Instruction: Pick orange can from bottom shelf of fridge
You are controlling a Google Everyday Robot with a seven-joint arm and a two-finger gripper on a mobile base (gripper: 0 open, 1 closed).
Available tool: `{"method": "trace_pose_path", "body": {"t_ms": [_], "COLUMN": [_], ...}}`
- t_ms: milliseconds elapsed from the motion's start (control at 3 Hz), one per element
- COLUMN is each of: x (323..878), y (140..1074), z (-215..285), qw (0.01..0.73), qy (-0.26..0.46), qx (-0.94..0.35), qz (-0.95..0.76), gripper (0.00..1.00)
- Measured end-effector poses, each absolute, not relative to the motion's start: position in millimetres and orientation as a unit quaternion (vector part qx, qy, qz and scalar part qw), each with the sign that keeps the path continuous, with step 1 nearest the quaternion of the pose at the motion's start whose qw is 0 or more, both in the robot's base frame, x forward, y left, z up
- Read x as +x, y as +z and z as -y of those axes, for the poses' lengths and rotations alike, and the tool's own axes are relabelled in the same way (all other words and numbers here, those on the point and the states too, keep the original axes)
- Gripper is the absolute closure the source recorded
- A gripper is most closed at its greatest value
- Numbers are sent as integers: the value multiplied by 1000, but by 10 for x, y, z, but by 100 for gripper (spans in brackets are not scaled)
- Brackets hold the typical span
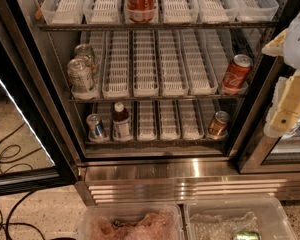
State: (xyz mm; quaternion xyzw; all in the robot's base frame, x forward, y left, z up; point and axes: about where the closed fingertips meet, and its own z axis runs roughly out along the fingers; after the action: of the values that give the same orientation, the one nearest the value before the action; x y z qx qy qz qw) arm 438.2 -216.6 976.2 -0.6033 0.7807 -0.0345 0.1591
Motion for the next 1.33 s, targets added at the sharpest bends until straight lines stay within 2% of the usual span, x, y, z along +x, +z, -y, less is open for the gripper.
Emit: {"method": "trace_pose_path", "body": {"t_ms": [1000,1333], "x": [4371,4368], "y": [9340,9054], "z": [1932,1826], "qw": [164,170], "qy": [8,78], "qx": [-590,-583], "qz": [-791,-790], "gripper": [0,0]}}
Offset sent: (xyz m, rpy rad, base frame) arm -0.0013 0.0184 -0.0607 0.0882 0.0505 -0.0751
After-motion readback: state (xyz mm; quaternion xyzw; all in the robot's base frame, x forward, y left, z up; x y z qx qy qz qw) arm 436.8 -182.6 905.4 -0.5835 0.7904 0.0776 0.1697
